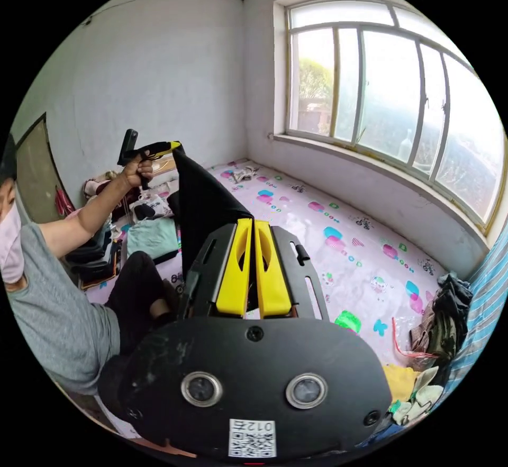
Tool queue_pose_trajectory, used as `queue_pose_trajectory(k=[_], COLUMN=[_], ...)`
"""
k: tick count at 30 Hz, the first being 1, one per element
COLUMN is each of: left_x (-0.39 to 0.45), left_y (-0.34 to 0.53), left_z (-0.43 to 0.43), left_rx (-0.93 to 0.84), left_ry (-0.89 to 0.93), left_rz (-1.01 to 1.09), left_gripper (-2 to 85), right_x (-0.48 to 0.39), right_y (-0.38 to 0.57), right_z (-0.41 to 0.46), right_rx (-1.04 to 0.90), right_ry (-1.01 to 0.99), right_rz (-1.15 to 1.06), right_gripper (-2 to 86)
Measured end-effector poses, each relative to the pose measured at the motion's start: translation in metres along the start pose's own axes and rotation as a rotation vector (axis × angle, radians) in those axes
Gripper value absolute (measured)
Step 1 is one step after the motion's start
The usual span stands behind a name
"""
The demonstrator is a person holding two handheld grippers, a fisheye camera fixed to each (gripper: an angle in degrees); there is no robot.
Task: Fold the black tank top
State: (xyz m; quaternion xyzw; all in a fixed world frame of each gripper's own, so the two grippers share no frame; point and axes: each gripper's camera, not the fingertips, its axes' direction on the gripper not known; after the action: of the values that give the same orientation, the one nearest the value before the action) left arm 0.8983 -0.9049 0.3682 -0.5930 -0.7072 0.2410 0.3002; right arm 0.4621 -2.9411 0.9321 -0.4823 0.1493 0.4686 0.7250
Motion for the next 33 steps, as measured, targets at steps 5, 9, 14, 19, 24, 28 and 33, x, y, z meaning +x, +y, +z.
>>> queue_pose_trajectory(k=[5, 9, 14, 19, 24, 28, 33], left_x=[-0.040, -0.081, -0.122, -0.156, -0.208, -0.227, -0.244], left_y=[0.058, 0.118, 0.156, 0.165, 0.178, 0.186, 0.189], left_z=[0.024, 0.048, 0.063, 0.089, 0.117, 0.127, 0.130], left_rx=[-0.162, -0.316, -0.421, -0.535, -0.581, -0.589, -0.602], left_ry=[-0.028, -0.079, -0.146, -0.245, -0.322, -0.294, -0.279], left_rz=[-0.085, -0.217, -0.352, -0.387, -0.505, -0.556, -0.578], left_gripper=[0.4, 0.3, 0.3, 0.3, 0.3, 0.3, 0.3], right_x=[0.065, 0.123, 0.192, 0.220, 0.249, 0.237, 0.192], right_y=[0.098, 0.160, 0.189, 0.143, 0.118, 0.153, 0.177], right_z=[0.107, 0.184, 0.271, 0.335, 0.355, 0.359, 0.395], right_rx=[-0.274, -0.356, -0.453, -0.487, -0.436, -0.495, -0.564], right_ry=[-0.289, -0.454, -0.689, -0.614, -0.428, -0.361, -0.392], right_rz=[0.037, 0.228, 0.471, 0.496, 0.531, 0.547, 0.562], right_gripper=[-1.0, -0.9, -0.5, 0.4, 4.4, 6.8, 9.1])
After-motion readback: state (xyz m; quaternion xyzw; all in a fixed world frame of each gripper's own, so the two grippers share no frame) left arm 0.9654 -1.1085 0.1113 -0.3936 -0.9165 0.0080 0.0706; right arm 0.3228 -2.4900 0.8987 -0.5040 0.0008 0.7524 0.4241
